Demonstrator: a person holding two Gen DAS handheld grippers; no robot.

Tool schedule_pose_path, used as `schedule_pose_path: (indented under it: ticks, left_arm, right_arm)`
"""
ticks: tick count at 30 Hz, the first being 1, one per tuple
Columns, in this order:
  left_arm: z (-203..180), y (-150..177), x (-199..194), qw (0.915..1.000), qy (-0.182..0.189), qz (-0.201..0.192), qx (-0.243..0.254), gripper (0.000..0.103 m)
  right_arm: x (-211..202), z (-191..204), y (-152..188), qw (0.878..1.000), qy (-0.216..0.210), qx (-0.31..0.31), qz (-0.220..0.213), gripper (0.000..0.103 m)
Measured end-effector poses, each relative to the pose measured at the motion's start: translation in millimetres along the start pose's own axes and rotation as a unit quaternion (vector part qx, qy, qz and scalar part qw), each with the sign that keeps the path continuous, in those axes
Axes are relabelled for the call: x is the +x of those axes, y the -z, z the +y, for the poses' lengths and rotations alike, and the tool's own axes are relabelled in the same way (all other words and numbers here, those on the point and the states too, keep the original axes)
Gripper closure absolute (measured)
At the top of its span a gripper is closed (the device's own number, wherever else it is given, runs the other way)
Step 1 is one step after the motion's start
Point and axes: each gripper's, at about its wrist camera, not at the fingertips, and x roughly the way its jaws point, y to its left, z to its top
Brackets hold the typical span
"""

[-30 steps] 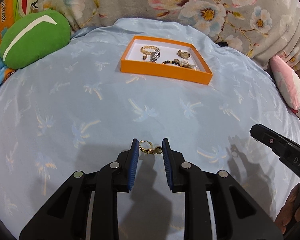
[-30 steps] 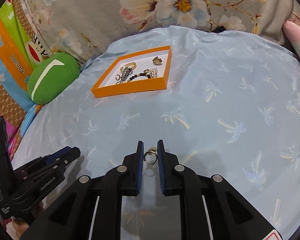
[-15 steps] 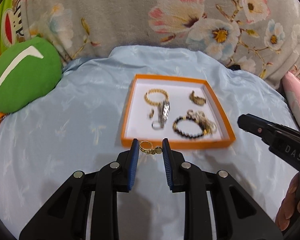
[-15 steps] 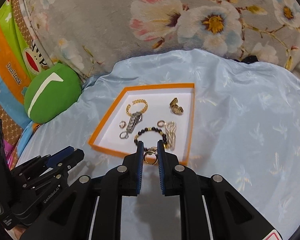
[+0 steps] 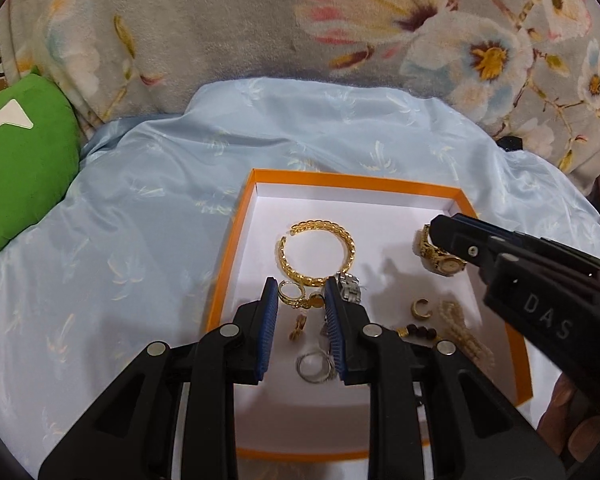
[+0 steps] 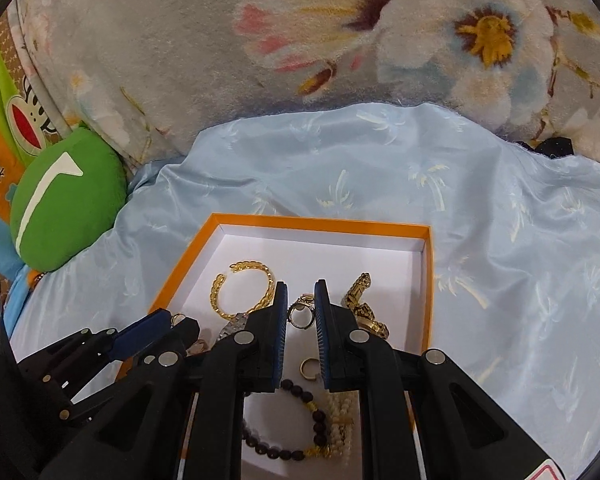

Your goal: Organize jewelry

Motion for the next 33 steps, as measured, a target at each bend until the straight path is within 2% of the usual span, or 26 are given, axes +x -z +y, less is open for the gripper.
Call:
schedule_pose_path:
  ticks: [5,6,8,13,17,23,26,27,29,31,33]
  left_arm:
    - [0,-3,5,1.0000,0.009,-0.002,0.000,0.078]
    - [0,-3,5,1.0000,0.007,-0.004,0.000,0.076]
    - [0,-1,2,0.9999,-0.004,-0.014,0.001,0.058]
    - [6,2,-16,0.9993,-0.004,-0.035,-0.008,0.057]
    - [15,23,-38,0.9989,-0.004,-0.042,-0.020,0.057]
    - [17,73,-79,0.9987,0.002,-0.042,-0.027,0.054]
    - [9,99,-94,0.9994,-0.010,-0.029,-0.016,0.047]
    - [8,105,-98,0.9994,-0.008,-0.029,-0.016,0.047]
    - [13,116,-110,0.9988,-0.006,-0.032,-0.037,0.039]
    - [15,125,-116,0.9984,-0.007,-0.027,-0.049,0.039]
    - [15,131,-123,0.9981,-0.015,-0.030,-0.052,0.039]
  right_arm:
    - [11,-1,-1,1.000,-0.002,-0.002,0.003,0.089]
    - [9,-2,-1,1.000,-0.003,0.001,-0.001,0.089]
    - [4,-5,-1,1.000,-0.007,0.008,-0.009,0.089]
    - [-28,-18,11,0.999,-0.015,0.031,-0.029,0.088]
    - [-63,-24,45,0.999,-0.007,0.039,-0.035,0.083]
    - [-103,-16,113,0.999,0.013,0.037,-0.026,0.079]
    - [-117,-4,136,0.998,0.041,0.014,-0.033,0.065]
    - [-120,1,143,0.998,0.048,0.005,-0.033,0.063]
    - [-128,9,154,0.998,0.049,-0.005,-0.032,0.062]
    - [-136,15,163,0.998,0.054,-0.007,-0.037,0.050]
    - [-142,19,171,0.998,0.057,-0.005,-0.038,0.046]
